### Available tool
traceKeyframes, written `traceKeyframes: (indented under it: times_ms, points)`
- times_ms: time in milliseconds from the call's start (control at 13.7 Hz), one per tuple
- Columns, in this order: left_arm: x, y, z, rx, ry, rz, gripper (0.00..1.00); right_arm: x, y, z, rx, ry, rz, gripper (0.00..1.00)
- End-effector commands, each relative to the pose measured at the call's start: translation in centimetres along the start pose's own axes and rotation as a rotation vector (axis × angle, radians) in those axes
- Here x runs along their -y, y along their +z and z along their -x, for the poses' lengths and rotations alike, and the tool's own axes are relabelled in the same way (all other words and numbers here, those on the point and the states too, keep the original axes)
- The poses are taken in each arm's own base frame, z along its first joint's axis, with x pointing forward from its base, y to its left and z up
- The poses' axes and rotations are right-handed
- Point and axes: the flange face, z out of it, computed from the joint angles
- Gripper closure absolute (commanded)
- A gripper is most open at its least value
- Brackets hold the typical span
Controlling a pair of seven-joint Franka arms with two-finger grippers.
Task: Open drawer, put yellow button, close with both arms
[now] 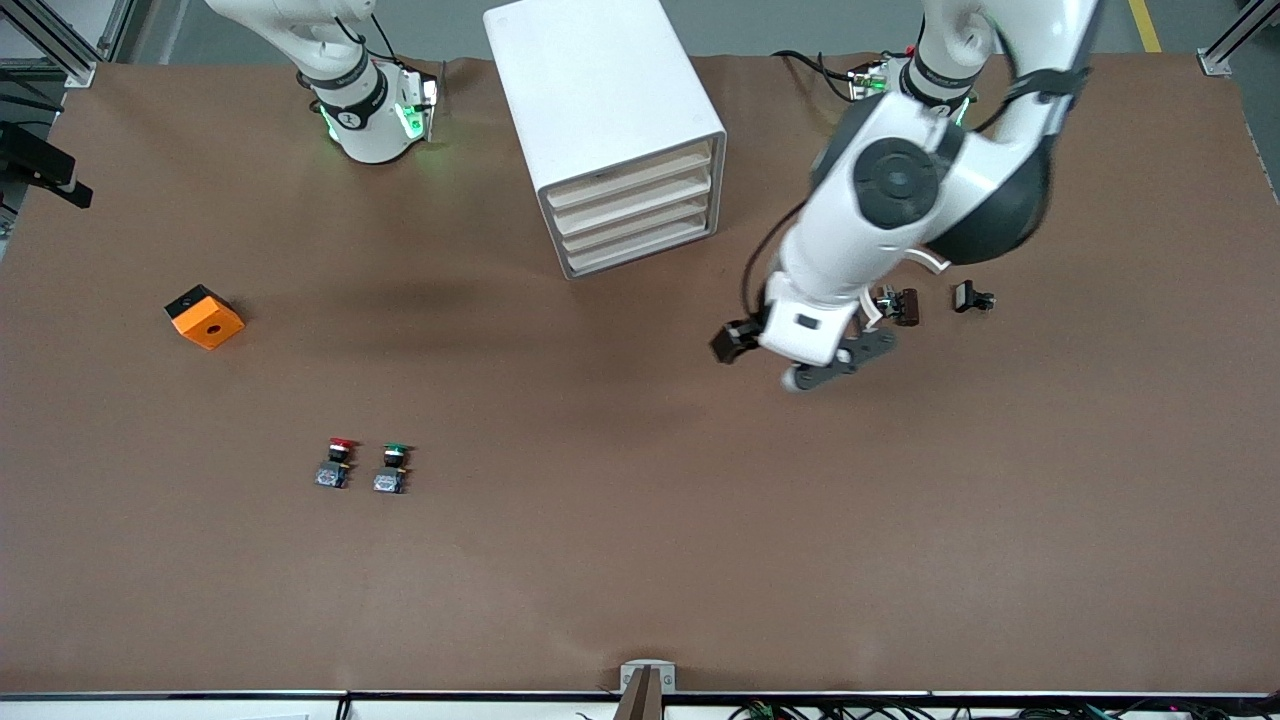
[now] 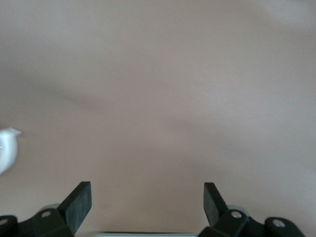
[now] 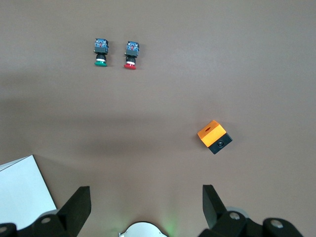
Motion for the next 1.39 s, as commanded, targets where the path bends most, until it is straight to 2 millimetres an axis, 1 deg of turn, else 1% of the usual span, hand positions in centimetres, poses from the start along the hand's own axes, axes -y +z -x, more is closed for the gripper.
traceKeyframes:
  times_ms: [0, 73, 220, 293, 439, 512, 585, 732, 805, 878, 1024, 1098, 1171, 1317]
  points:
    - [6.0, -5.9, -1.8, -0.002, 0.100, -0.046, 0.00, 0.1, -1.0, 0.8, -0.018, -0.018, 0.003, 0.00]
    - [7.7, -7.9, -2.3, -0.010, 0.110, -0.043, 0.00, 0.3, -1.2, 0.8, -0.015, -0.021, 0.003, 0.00]
    - [10.3, -11.1, -2.9, -0.036, 0.089, -0.027, 0.00, 1.1, -1.6, 1.0, -0.016, -0.035, 0.005, 0.00]
    - [12.2, -12.4, -3.4, -0.036, 0.092, -0.031, 0.00, 1.5, -1.9, 1.0, -0.020, -0.039, 0.008, 0.00]
    - [15.1, -14.2, -3.7, -0.016, 0.168, -0.050, 0.00, 1.5, -2.0, 1.0, -0.023, -0.041, 0.008, 0.00]
    - [16.7, -15.0, -4.2, -0.012, 0.178, -0.052, 0.00, 1.5, -1.9, 0.9, -0.023, -0.041, 0.008, 0.00]
    - [18.0, -15.8, -4.4, -0.007, 0.196, -0.057, 0.00, 1.5, -1.9, 0.9, -0.023, -0.043, 0.008, 0.00]
    - [21.7, -17.6, -5.4, -0.014, 0.226, -0.051, 0.00, 1.4, -1.9, 0.9, -0.020, -0.041, 0.008, 0.00]
    - [23.2, -18.3, -6.0, -0.023, 0.235, -0.044, 0.00, 1.1, -1.8, 1.0, -0.013, -0.036, 0.007, 0.00]
    - [24.3, -18.7, -6.3, -0.027, 0.255, -0.043, 0.00, 1.1, -1.7, 1.0, -0.007, -0.036, 0.006, 0.00]
    - [26.6, -18.5, -6.5, -0.023, 0.277, -0.052, 0.00, 1.2, -1.7, 1.0, -0.005, -0.038, 0.007, 0.00]
    - [27.3, -18.3, -6.5, -0.027, 0.290, -0.054, 0.00, 1.2, -1.6, 0.9, -0.003, -0.038, 0.007, 0.00]
    - [27.5, -17.9, -6.1, -0.034, 0.311, -0.054, 0.00, 1.3, -1.6, 0.9, -0.003, -0.039, 0.007, 0.00]
    - [28.6, -16.4, -5.1, -0.068, 0.313, -0.047, 0.00, 1.4, -1.6, 0.9, -0.003, -0.042, 0.011, 0.00]
